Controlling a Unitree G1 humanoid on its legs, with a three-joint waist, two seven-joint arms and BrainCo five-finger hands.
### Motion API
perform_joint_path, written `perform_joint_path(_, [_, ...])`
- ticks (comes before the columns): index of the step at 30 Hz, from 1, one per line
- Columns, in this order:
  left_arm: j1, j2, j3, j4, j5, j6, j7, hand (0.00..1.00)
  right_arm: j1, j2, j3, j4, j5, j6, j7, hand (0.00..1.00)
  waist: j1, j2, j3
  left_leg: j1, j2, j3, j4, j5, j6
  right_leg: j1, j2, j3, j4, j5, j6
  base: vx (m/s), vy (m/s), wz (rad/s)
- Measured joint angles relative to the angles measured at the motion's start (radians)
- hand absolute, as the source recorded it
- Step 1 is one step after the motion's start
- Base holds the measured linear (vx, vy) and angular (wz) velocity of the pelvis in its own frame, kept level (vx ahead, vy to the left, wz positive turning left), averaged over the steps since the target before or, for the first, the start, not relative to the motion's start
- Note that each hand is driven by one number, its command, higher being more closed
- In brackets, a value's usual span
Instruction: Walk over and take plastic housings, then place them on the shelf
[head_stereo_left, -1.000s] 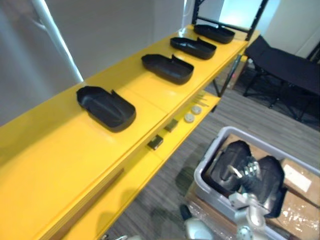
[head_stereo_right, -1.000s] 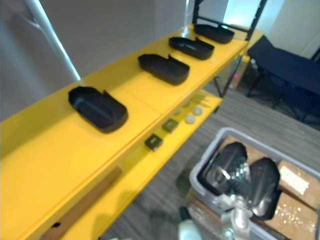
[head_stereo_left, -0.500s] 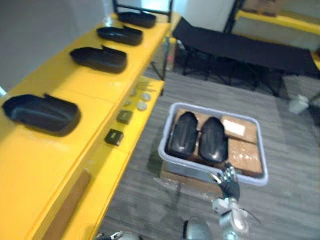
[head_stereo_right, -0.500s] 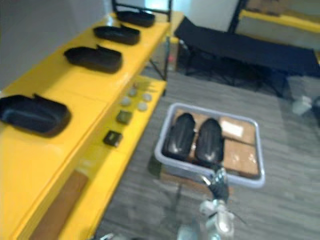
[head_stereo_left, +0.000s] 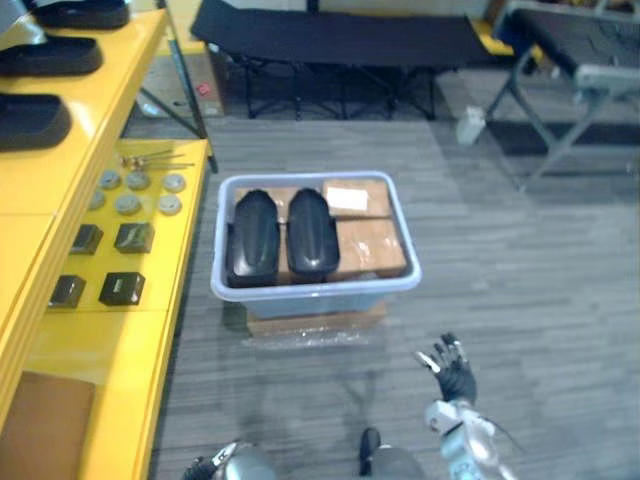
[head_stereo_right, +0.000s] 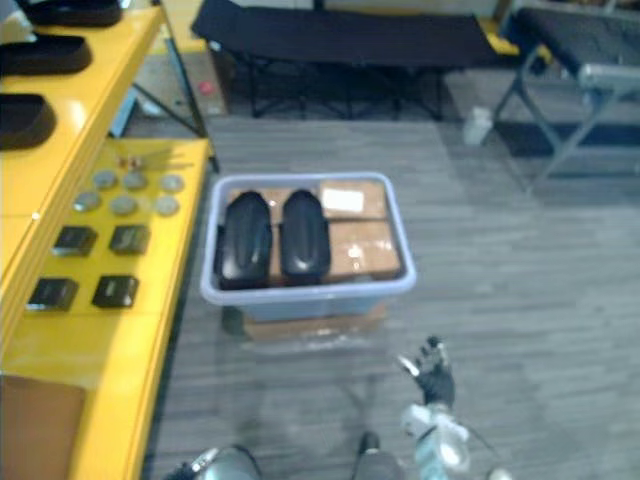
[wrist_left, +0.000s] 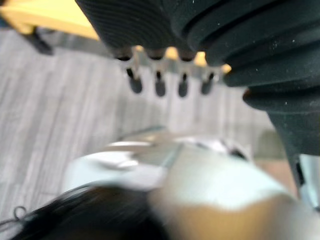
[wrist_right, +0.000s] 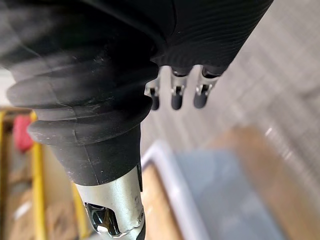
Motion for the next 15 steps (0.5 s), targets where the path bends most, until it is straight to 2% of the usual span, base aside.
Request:
perform_joint_path(2, [0.007, -0.001, -0.005, 0.002, -0.001, -0.014, 0.089, 0.0, 0.017, 0.007, -0.024, 0.032, 0.011, 0.001, -0.002, 0.0, 0.002, -0.011, 0.004, 0.018, -0.041, -0.026, -0.054, 0.0, -0.004, 0.002, -0.018, -0.009, -0.031, 0.007, 0.01, -0.1, 0.027, -0.24])
perform_joint_path(4, [0.005, 0.008, -0.004, 0.002, 0.009, -0.017, 0.126, 0.0, 0.017, 0.024, -0.024, 0.055, 0.01, 0.001, -0.015, 0.0, 0.006, -0.025, 0.006, 0.025, -0.06, -0.037, -0.066, 0.001, -0.004, 0.004, -0.032, -0.013, -0.05, 0.033, 0.017, -0.04, 0.051, -0.21])
perform_joint_path(7, [-0.004, 0.022, -0.005, 0.0, 0.015, -0.019, 0.108, 0.0, 0.018, 0.043, -0.028, 0.091, -0.01, 0.0, -0.04, 0.0, 0.016, -0.049, 0.009, 0.027, -0.081, -0.046, -0.068, 0.0, -0.002, 0.008, -0.051, -0.017, -0.066, 0.065, 0.024, 0.01, 0.039, -0.06])
perform_joint_path(10, [-0.007, 0.023, -0.005, -0.013, 0.02, -0.019, 0.086, 0.0, 0.005, 0.045, -0.035, 0.093, 0.004, 0.0, -0.027, 0.0, 0.018, -0.048, 0.006, 0.028, -0.103, -0.051, -0.067, 0.005, 0.005, 0.025, -0.069, -0.029, -0.086, 0.093, 0.03, 0.11, 0.053, 0.07])
perform_joint_path(13, [-0.007, 0.023, -0.005, -0.038, 0.019, -0.018, 0.079, 0.0, -0.036, 0.054, -0.031, 0.095, 0.079, -0.004, 0.02, 0.0, 0.022, -0.046, 0.007, 0.024, -0.116, -0.097, -0.069, 0.006, 0.006, 0.05, -0.076, -0.048, -0.105, 0.096, 0.032, 0.11, 0.043, 0.19])
perform_joint_path(14, [-0.007, 0.023, -0.005, -0.038, 0.02, -0.018, 0.078, 0.0, -0.045, 0.056, -0.029, 0.097, 0.09, -0.01, 0.027, 0.0, 0.023, -0.046, 0.007, 0.024, -0.116, -0.102, -0.07, 0.006, 0.006, 0.055, -0.076, -0.055, -0.108, 0.096, 0.032, 0.07, 0.022, 0.21])
perform_joint_path(15, [-0.007, 0.023, -0.004, -0.038, 0.02, -0.019, 0.078, 0.0, -0.065, 0.059, -0.023, 0.107, 0.107, -0.037, 0.027, 0.0, 0.027, -0.045, 0.008, 0.024, -0.116, -0.107, -0.073, 0.006, 0.006, 0.059, -0.076, -0.071, -0.109, 0.096, 0.032, 0.05, 0.014, 0.18])
